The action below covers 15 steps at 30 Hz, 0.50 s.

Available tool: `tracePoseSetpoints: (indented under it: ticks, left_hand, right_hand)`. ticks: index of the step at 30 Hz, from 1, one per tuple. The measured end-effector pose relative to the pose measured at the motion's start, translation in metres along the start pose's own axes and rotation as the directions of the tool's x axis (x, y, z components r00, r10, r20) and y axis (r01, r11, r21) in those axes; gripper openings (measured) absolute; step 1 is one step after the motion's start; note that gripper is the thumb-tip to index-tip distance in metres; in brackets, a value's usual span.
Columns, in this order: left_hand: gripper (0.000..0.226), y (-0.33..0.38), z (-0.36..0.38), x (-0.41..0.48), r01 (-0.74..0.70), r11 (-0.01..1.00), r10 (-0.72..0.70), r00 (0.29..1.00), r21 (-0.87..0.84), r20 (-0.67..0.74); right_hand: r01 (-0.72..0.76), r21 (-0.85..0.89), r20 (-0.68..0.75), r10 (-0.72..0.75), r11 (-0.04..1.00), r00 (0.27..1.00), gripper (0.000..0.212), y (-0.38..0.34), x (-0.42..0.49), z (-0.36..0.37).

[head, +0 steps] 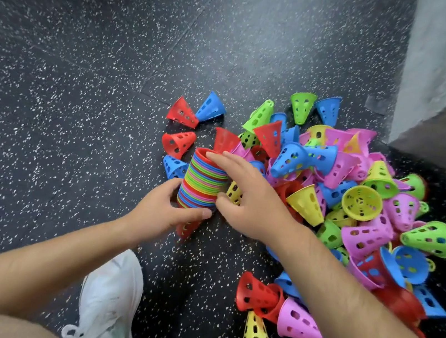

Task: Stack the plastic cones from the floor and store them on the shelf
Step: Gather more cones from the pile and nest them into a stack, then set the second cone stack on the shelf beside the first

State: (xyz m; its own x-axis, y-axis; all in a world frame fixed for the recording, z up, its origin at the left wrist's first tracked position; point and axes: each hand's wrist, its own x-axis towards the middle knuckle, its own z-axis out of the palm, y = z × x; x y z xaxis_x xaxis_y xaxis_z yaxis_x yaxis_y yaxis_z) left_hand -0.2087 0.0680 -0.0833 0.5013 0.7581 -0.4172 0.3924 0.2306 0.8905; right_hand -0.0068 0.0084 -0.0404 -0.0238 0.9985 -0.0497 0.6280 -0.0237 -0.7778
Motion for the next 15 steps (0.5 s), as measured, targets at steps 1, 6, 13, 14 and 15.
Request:
tracePoseSetpoints:
  ticks: [1,6,13,14,15]
  left_hand:
    - [0.065,0.014,0.0,0.003,-0.022,1.0,0.022,1.0,0.006,0.017]
    - [0.079,0.132,0.003,0.033,-0.221,0.975,0.218,0.967,0.006,0.131]
    - [0.105,0.364,0.037,0.026,-0.556,0.831,0.53,0.794,0.002,0.298]
    - [0.106,0.392,0.047,0.018,-0.593,0.805,0.565,0.765,-0.005,0.308]
    - [0.105,0.416,0.059,0.008,-0.622,0.783,0.595,0.739,-0.02,0.317]
  right_hand:
    - [0.018,-0.042,0.003,-0.018,0.999,1.0,0.074,-0.005,0.002,-0.015]
    - [0.122,-0.224,-0.116,-0.151,0.967,0.982,0.076,-0.042,0.01,-0.127]
    - [0.128,-0.462,-0.435,-0.35,0.878,0.83,0.073,-0.126,-0.033,-0.319]
    - [0.106,-0.491,-0.473,-0.367,0.864,0.801,0.073,-0.138,-0.047,-0.341]
    - [0.078,-0.508,-0.508,-0.372,0.858,0.777,0.072,-0.149,-0.064,-0.362]
